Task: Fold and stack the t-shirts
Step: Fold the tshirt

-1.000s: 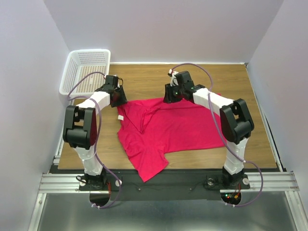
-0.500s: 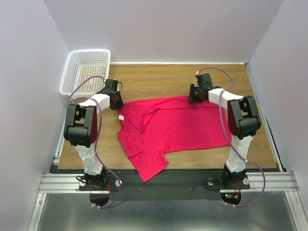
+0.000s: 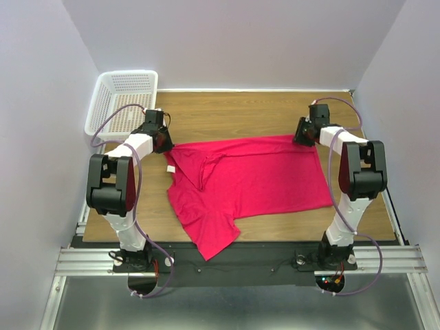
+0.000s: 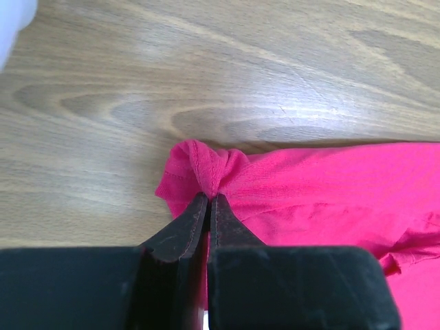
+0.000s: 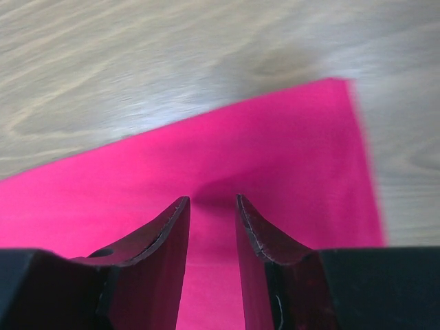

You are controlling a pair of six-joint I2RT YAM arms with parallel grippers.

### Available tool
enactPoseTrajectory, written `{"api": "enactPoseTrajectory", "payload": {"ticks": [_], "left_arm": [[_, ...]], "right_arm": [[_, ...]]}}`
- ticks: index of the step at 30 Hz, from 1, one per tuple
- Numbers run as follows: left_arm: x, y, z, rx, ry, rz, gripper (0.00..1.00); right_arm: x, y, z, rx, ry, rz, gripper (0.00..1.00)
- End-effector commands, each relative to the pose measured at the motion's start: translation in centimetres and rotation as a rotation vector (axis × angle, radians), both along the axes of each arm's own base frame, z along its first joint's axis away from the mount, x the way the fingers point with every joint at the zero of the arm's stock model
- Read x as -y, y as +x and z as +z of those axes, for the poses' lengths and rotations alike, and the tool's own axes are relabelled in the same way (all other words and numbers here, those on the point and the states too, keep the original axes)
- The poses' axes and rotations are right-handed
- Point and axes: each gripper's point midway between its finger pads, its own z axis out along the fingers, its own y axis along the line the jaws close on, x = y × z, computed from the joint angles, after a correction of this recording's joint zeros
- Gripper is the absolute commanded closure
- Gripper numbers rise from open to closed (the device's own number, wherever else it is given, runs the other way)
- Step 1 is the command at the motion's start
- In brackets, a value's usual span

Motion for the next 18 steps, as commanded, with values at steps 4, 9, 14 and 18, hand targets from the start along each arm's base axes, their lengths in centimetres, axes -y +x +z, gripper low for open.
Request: {"api": "enactPoseTrajectory", "payload": {"ticks": [4, 9, 14, 18], "left_arm": [[-1.4, 0.0, -0.9, -0.009, 0.023, 0.034, 0.90], [-2.1, 0.7, -2.7, -0.040, 0.021, 0.050, 0.90], [-1.6, 3.0, -2.6, -0.033, 0.005, 0.024, 0.87], [-1.5, 2.9, -1.8, -0.020, -0.010, 0.033, 0.70]], "right_arm": [[5.5, 0.5, -1.4, -0.011, -0.006, -0.154, 0.61], [8.6, 0.5, -3.0, -0.043, 0.027, -0.246, 0.61], [10.6, 1.2, -2.3, -0.021, 0.003, -0.274, 0.61], [9.6, 1.8, 1.1, 0.048, 0.030, -0.207, 0.60]]}}
